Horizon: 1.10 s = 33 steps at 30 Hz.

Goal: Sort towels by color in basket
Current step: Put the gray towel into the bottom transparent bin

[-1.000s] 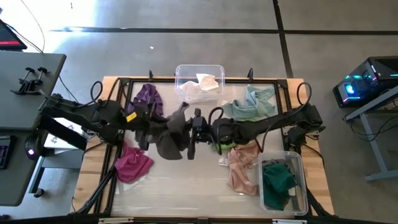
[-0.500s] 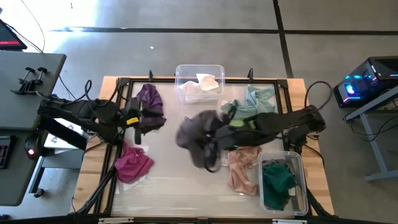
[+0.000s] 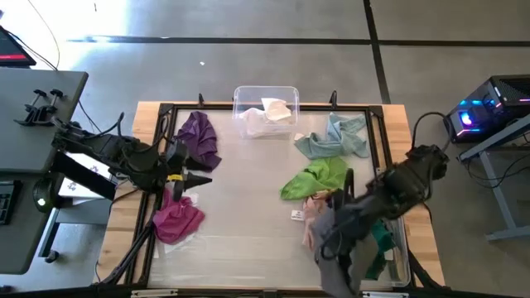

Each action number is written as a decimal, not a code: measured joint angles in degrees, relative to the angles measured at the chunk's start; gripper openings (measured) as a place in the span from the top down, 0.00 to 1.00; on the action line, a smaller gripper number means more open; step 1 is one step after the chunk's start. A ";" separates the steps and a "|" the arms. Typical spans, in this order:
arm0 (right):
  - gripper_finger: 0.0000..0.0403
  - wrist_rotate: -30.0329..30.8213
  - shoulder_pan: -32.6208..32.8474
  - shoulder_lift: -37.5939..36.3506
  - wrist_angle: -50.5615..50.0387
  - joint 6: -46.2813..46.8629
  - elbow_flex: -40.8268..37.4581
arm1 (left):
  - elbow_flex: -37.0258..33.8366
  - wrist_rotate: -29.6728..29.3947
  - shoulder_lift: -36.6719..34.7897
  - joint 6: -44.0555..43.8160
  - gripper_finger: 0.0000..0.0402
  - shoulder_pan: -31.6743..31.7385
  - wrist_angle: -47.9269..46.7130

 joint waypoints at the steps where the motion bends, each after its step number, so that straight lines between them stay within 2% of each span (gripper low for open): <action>1: 0.95 -1.74 1.20 0.06 0.18 2.22 -0.98 | 0.00 0.00 0.14 0.02 0.51 -0.19 0.07; 4: 0.95 -10.03 4.98 0.10 0.05 10.37 -3.09 | 0.00 0.02 0.66 0.03 0.51 -0.72 0.02; 6: 0.95 -12.81 7.90 0.08 0.11 17.04 -3.36 | 0.00 0.02 0.84 0.38 0.51 -0.72 0.02; 8: 0.95 -11.92 11.40 0.08 0.11 24.13 -3.36 | 0.00 0.07 0.94 0.50 0.51 -0.72 0.00; 12: 0.95 -3.12 18.08 0.08 0.21 33.60 -3.74 | 0.00 0.04 1.07 1.02 0.51 -0.72 0.01; 18: 0.95 4.01 19.99 -0.63 0.22 31.73 -10.81 | 0.00 -0.55 1.06 2.07 0.51 -0.66 0.04; 25: 0.95 4.13 19.93 -7.67 0.17 31.62 -27.68 | 0.00 -1.01 1.05 2.14 0.51 -0.64 0.46; 33: 0.94 4.24 16.18 -19.02 0.13 31.61 -48.79 | 0.00 -1.18 1.05 2.01 0.51 -0.64 1.12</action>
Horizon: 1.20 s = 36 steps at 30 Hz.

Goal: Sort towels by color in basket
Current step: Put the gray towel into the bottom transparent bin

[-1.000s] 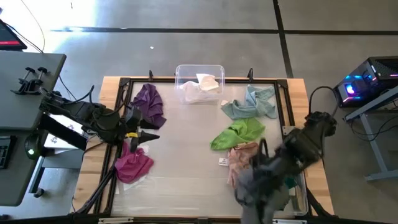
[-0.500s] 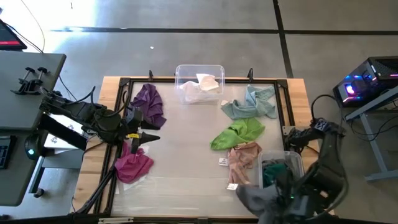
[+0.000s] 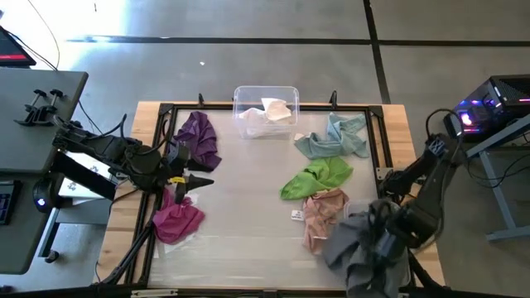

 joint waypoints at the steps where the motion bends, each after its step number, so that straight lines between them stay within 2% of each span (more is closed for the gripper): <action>1: 0.94 0.09 -0.54 -1.19 -0.01 -0.02 -1.90 | 0.00 0.01 0.00 0.01 0.51 0.00 0.43; 5: 0.93 1.27 -1.96 -4.25 0.74 -3.35 -8.71 | 0.00 0.02 0.00 0.04 0.51 0.00 3.22; 9: 0.93 1.93 -3.09 -5.14 6.02 -11.03 -14.39 | 0.00 -0.13 0.03 0.04 0.51 0.00 4.87; 13: 0.86 1.26 -3.06 -5.05 9.80 -14.68 -18.26 | 0.00 -1.79 0.11 0.11 0.51 0.00 5.20; 21: 0.55 -1.06 -2.90 -7.26 5.96 -18.04 -13.24 | 0.00 -1.92 0.11 -1.53 0.51 0.00 5.79; 25: 0.47 -1.20 -2.90 -9.16 4.86 -16.18 -6.97 | 0.00 -1.62 0.11 -2.62 0.51 0.00 5.78; 29: 0.48 -1.36 -2.90 -9.20 4.35 -13.03 0.43 | 0.00 -1.16 0.11 -3.91 0.51 0.00 5.77; 31: 0.50 -1.23 -2.90 -9.27 7.34 -11.79 2.95 | 0.00 -0.99 0.11 -3.93 0.51 0.00 5.77; 36: 0.65 -0.43 -2.90 -8.85 16.71 -13.32 4.13 | 0.00 -0.75 0.11 -3.30 0.51 -0.01 5.77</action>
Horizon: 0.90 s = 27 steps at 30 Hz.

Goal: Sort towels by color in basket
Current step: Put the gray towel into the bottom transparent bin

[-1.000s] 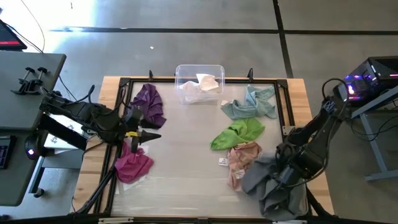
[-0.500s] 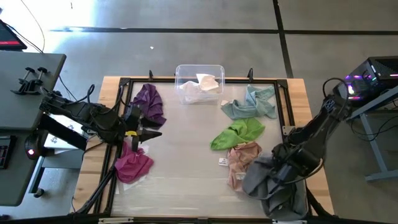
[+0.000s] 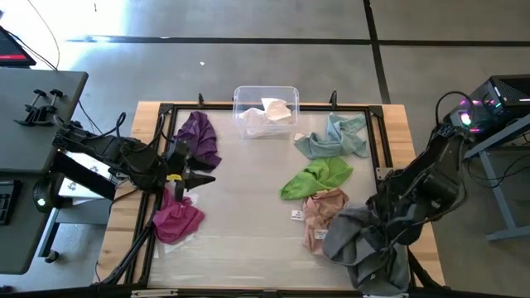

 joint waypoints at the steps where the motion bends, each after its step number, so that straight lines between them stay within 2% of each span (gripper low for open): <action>1: 0.69 -0.04 0.00 0.35 0.66 0.49 -0.64 | 0.00 0.01 0.00 0.34 0.51 -0.01 -0.02; 7: 0.95 -0.02 0.00 4.11 0.25 3.11 -7.48 | 0.00 0.01 0.00 2.30 0.51 -0.01 -0.01; 9: 0.98 -0.11 0.00 5.07 0.24 4.12 -10.89 | 0.00 0.01 0.00 2.34 0.51 -0.01 -0.01; 14: 0.97 -0.23 -0.46 5.55 0.42 8.71 -20.91 | 0.00 0.01 0.00 2.34 0.51 -0.01 0.09; 19: 0.99 1.83 -0.81 5.55 4.52 9.31 -29.18 | 0.00 0.03 0.00 2.36 0.51 -0.01 3.01; 23: 0.97 2.40 -0.81 5.23 8.53 8.15 -31.91 | 0.00 0.03 0.00 2.36 0.51 -0.01 5.01; 27: 0.89 0.28 -0.81 5.01 7.01 6.12 -30.12 | 0.00 0.03 0.00 2.86 0.51 -0.01 5.84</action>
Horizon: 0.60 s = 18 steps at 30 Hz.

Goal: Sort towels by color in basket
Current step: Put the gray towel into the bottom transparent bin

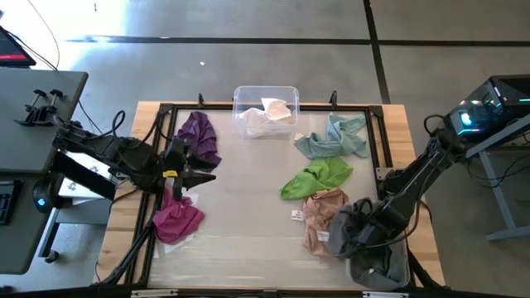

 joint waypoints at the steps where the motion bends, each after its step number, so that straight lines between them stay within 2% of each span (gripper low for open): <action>1: 0.86 -0.40 -0.09 0.07 -1.76 -0.25 1.46 | 0.00 0.00 0.00 0.30 0.51 0.01 -0.04; 6: 0.74 -1.89 -0.04 0.05 -12.43 -1.13 12.48 | 0.00 -0.02 0.00 0.73 0.51 -0.01 -0.05; 11: 0.71 -2.16 0.16 0.02 -16.66 -1.10 26.59 | 0.00 -0.37 0.07 3.08 0.51 0.01 0.04; 14: 0.74 -5.05 0.87 0.01 -18.40 -1.02 33.38 | 0.00 -0.39 0.11 3.96 0.51 0.01 0.04; 18: 0.86 -12.12 2.44 -0.05 -24.13 -3.25 36.98 | 0.00 -0.82 0.68 4.18 0.51 0.01 0.12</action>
